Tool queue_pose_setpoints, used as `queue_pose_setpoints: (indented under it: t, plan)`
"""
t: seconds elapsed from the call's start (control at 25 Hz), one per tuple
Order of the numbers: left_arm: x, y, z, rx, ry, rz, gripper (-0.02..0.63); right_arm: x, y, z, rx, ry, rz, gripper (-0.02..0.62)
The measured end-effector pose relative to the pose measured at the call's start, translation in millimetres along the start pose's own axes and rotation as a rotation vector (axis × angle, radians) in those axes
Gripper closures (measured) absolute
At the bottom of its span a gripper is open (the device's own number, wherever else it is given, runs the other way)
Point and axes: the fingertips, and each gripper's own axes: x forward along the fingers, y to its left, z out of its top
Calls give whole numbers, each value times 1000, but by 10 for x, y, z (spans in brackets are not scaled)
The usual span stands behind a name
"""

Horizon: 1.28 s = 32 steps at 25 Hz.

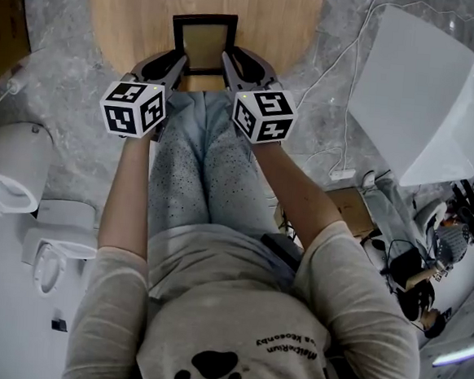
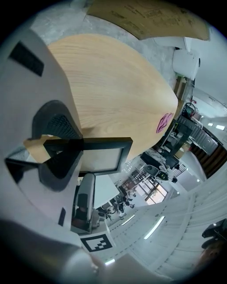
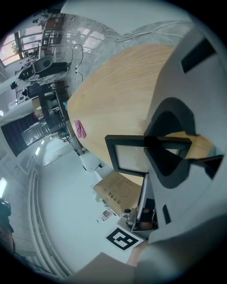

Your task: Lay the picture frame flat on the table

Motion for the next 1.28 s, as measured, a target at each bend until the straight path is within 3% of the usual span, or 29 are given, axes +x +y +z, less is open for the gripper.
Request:
queue_pose_setpoints:
  t: [0.48, 1.28]
  plan:
    - [169, 76, -158, 0, 76, 11, 520, 115, -124, -217, 26, 58, -26, 514]
    - [265, 141, -200, -65, 93, 31, 520, 226, -203, -273, 42, 99, -44, 514]
